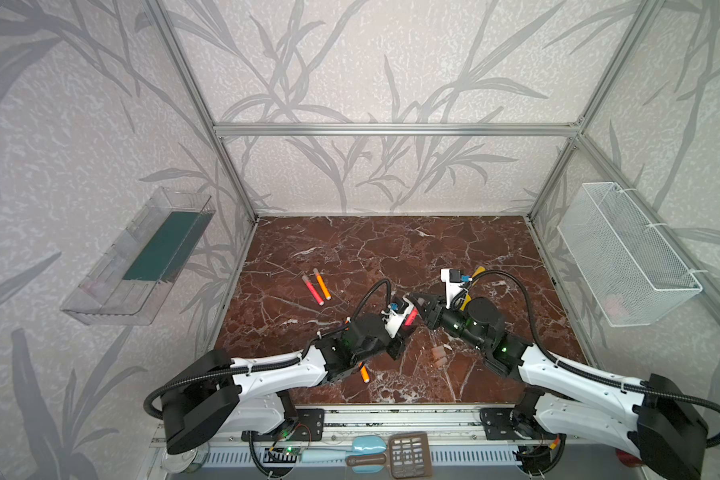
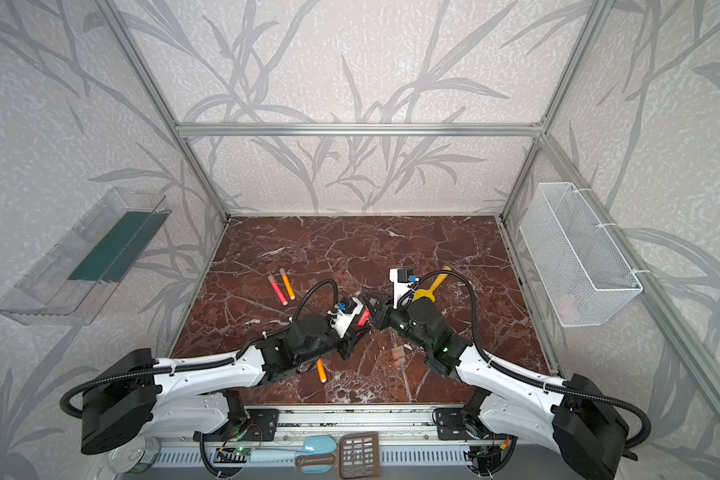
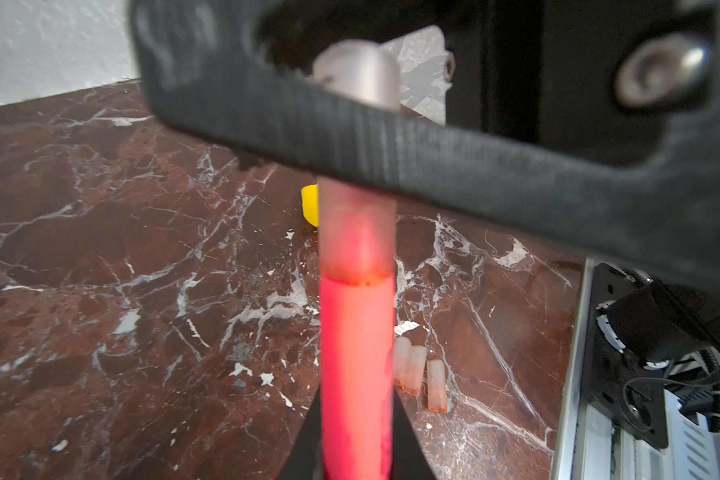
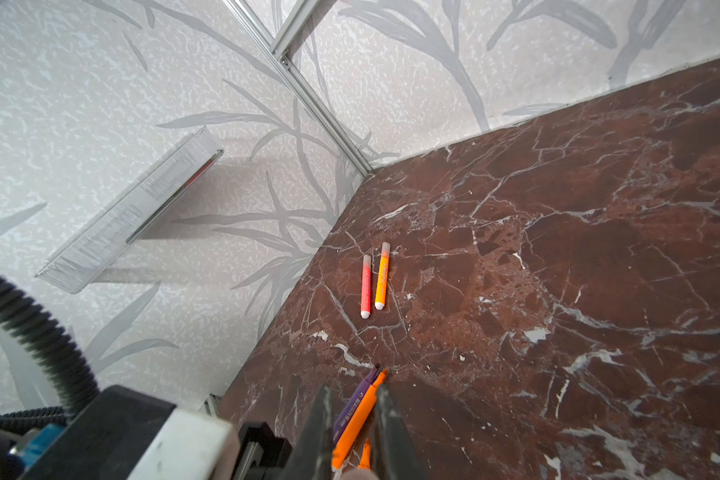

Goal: Insert the pens into the pen caps
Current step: 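Press the cap firmly onto the marker while the left gripper holds it steady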

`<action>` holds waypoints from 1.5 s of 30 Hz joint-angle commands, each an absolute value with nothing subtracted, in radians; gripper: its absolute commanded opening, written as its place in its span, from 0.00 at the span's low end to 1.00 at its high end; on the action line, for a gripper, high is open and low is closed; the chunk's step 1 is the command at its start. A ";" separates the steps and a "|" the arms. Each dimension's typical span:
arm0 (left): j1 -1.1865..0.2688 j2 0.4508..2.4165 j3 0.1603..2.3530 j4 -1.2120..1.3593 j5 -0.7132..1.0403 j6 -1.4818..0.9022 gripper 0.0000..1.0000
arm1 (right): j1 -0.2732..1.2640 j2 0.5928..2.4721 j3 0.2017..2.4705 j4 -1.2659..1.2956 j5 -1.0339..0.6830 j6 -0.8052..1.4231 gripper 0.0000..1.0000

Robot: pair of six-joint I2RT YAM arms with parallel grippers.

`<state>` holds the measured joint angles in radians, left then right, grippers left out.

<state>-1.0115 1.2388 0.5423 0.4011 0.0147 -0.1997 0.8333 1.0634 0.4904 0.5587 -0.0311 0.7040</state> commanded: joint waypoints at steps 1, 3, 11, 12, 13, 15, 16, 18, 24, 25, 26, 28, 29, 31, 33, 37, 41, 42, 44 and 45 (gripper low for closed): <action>-1.009 1.174 0.632 0.455 -0.101 -0.148 0.00 | 0.862 1.098 0.505 0.546 -0.136 0.690 0.00; -1.008 1.154 0.631 0.488 -0.136 -0.136 0.00 | 0.873 1.114 0.508 0.552 -0.149 0.677 0.00; -1.008 1.150 0.670 0.546 -0.147 -0.072 0.00 | 0.940 1.138 0.533 0.530 -0.160 0.610 0.00; -1.006 1.163 0.686 0.535 -0.156 -0.068 0.00 | 0.950 1.140 0.537 0.529 -0.164 0.605 0.00; -1.006 1.175 0.701 0.524 -0.162 -0.063 0.00 | 0.961 1.141 0.539 0.529 -0.163 0.599 0.00; -1.005 1.192 0.718 0.516 -0.188 -0.063 0.00 | 0.977 1.143 0.541 0.526 -0.148 0.589 0.00; -1.004 1.196 0.724 0.517 -0.203 -0.065 0.00 | 0.982 1.146 0.540 0.522 -0.139 0.588 0.00; -1.002 1.198 0.733 0.520 -0.224 -0.066 0.00 | 0.986 1.151 0.531 0.528 -0.132 0.588 0.00; -0.982 1.176 0.759 0.523 -0.259 -0.047 0.00 | 0.992 1.160 0.518 0.531 -0.123 0.585 0.00; -0.975 1.170 0.769 0.517 -0.258 -0.045 0.00 | 0.995 1.160 0.518 0.529 -0.123 0.584 0.00; -0.970 1.165 0.774 0.514 -0.256 -0.044 0.00 | 0.998 1.160 0.516 0.531 -0.123 0.583 0.00; -0.951 1.153 0.789 0.511 -0.240 -0.047 0.00 | 1.006 1.161 0.510 0.538 -0.118 0.581 0.00; -0.944 1.148 0.794 0.510 -0.226 -0.049 0.00 | 1.008 1.164 0.508 0.542 -0.116 0.580 0.00; -0.928 1.134 0.802 0.509 -0.197 -0.060 0.00 | 1.011 1.170 0.505 0.545 -0.114 0.583 0.00; -0.915 1.124 0.807 0.517 -0.178 -0.073 0.00 | 1.014 1.181 0.502 0.551 -0.118 0.587 0.00; -0.880 1.111 0.802 0.546 -0.139 -0.111 0.00 | 1.018 1.214 0.502 0.569 -0.124 0.589 0.00; -0.846 1.090 0.783 0.579 -0.100 -0.147 0.00 | 1.052 1.233 0.500 0.571 -0.122 0.591 0.00; -0.840 1.083 0.781 0.583 -0.099 -0.154 0.00 | 1.053 1.233 0.497 0.570 -0.119 0.591 0.00; -0.830 1.067 0.773 0.587 -0.103 -0.167 0.00 | 1.058 1.233 0.491 0.571 -0.111 0.591 0.00; -0.824 1.061 0.770 0.591 -0.102 -0.173 0.00 | 1.064 1.233 0.489 0.571 -0.106 0.588 0.00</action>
